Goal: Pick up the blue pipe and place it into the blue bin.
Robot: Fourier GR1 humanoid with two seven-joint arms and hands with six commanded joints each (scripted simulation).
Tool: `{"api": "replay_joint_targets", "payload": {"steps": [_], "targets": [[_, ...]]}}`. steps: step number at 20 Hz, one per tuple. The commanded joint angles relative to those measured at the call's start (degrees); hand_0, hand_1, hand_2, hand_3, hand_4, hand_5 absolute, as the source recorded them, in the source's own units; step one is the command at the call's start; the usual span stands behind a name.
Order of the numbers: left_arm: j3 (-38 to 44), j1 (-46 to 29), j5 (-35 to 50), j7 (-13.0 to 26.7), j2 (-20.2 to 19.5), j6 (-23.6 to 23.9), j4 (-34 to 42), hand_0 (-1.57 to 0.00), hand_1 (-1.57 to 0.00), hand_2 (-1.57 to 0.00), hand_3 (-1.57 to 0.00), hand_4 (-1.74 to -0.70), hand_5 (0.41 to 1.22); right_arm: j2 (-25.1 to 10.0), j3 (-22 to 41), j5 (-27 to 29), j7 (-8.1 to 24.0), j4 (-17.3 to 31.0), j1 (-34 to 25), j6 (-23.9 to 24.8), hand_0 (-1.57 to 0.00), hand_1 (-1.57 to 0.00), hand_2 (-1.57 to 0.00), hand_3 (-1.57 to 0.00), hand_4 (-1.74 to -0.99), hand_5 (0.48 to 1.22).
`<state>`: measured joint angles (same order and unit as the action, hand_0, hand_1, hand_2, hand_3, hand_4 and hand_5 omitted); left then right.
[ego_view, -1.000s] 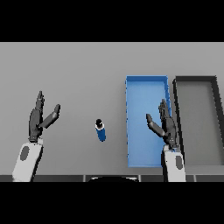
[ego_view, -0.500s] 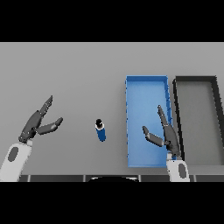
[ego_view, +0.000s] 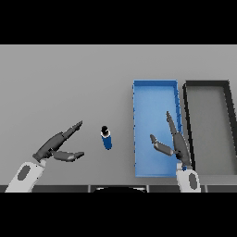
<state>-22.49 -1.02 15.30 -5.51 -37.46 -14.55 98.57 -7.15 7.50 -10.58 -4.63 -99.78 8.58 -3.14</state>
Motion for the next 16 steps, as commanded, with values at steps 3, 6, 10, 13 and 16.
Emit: {"api": "replay_joint_targets", "payload": {"steps": [3,6,10,13,16], "targets": [[-3.58,1.13,-4.67,1.59,3.54,1.67,-0.67,0.00,0.00,0.00,0.00,-1.18,0.475,0.71,0.60,-0.11,1.32,-0.57,0.23,0.03,0.00,0.00,0.00,0.00,-1.217,0.615],[-5.46,1.72,-7.44,0.33,6.32,2.70,-1.95,0.00,0.00,0.00,0.00,-1.19,0.464,0.81,0.65,-0.07,1.87,-1.59,0.30,0.16,0.00,0.00,0.00,0.00,-1.223,0.620],[-7.49,4.37,-8.89,2.29,11.41,2.89,-7.00,0.00,0.00,0.00,0.00,-1.21,0.468,0.86,0.79,-0.28,1.57,-2.37,1.68,0.33,0.00,0.00,0.00,0.00,-1.229,0.622],[-8.36,6.49,-9.27,2.11,15.24,2.76,-10.83,0.00,0.00,0.00,0.00,-1.19,0.469,1.00,0.73,-0.13,1.14,-2.24,2.29,0.32,0.00,0.00,0.00,0.00,-1.218,0.612],[-9.40,9.37,-11.19,2.69,17.54,2.95,-13.82,0.00,0.00,0.00,0.00,-1.15,0.459,0.99,0.67,-0.11,2.23,-2.26,1.81,0.29,0.00,0.00,0.00,0.00,-1.206,0.606]]}}
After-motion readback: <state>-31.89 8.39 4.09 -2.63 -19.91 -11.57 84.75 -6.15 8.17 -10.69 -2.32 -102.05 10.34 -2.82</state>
